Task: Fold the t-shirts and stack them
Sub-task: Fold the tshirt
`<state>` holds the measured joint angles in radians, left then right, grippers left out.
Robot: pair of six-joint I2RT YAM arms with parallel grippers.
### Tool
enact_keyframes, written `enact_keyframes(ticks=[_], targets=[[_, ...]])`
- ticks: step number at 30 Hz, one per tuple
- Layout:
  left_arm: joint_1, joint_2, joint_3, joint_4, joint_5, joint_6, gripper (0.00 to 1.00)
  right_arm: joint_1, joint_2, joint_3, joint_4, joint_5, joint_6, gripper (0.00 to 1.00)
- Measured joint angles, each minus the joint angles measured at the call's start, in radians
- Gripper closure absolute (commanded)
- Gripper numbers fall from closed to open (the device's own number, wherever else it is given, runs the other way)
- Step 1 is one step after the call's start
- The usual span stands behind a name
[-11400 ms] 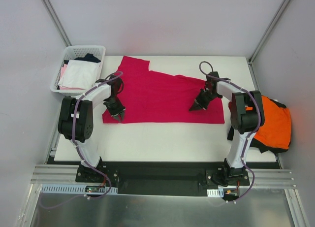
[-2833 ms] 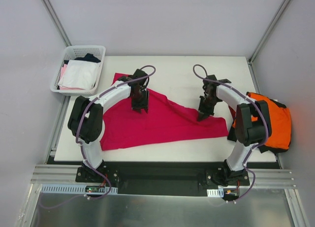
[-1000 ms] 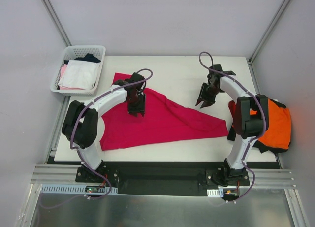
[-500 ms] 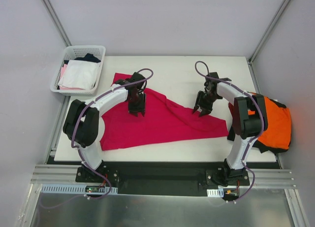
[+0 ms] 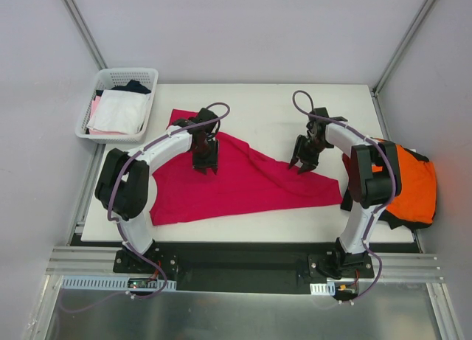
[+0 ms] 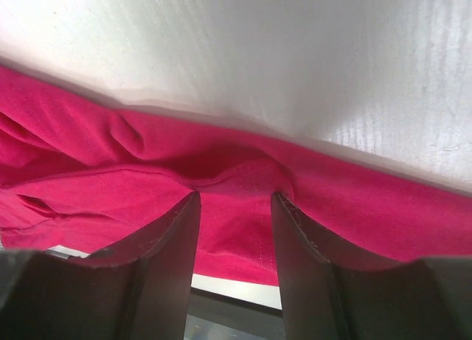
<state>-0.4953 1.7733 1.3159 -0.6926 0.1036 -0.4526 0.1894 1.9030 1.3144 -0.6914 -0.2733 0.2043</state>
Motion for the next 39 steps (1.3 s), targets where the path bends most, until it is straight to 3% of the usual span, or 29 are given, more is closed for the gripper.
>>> enact_keyframes(ticks=[16, 39], targets=[[0.0, 0.007, 0.001, 0.0, 0.001, 0.0, 0.61, -0.053, 0.005, 0.0, 0.0, 0.016, -0.025, 0.55], [0.0, 0.009, 0.006, 0.0, 0.02, 0.0, 0.61, -0.001, 0.024, -0.015, 0.015, 0.006, -0.011, 0.57]])
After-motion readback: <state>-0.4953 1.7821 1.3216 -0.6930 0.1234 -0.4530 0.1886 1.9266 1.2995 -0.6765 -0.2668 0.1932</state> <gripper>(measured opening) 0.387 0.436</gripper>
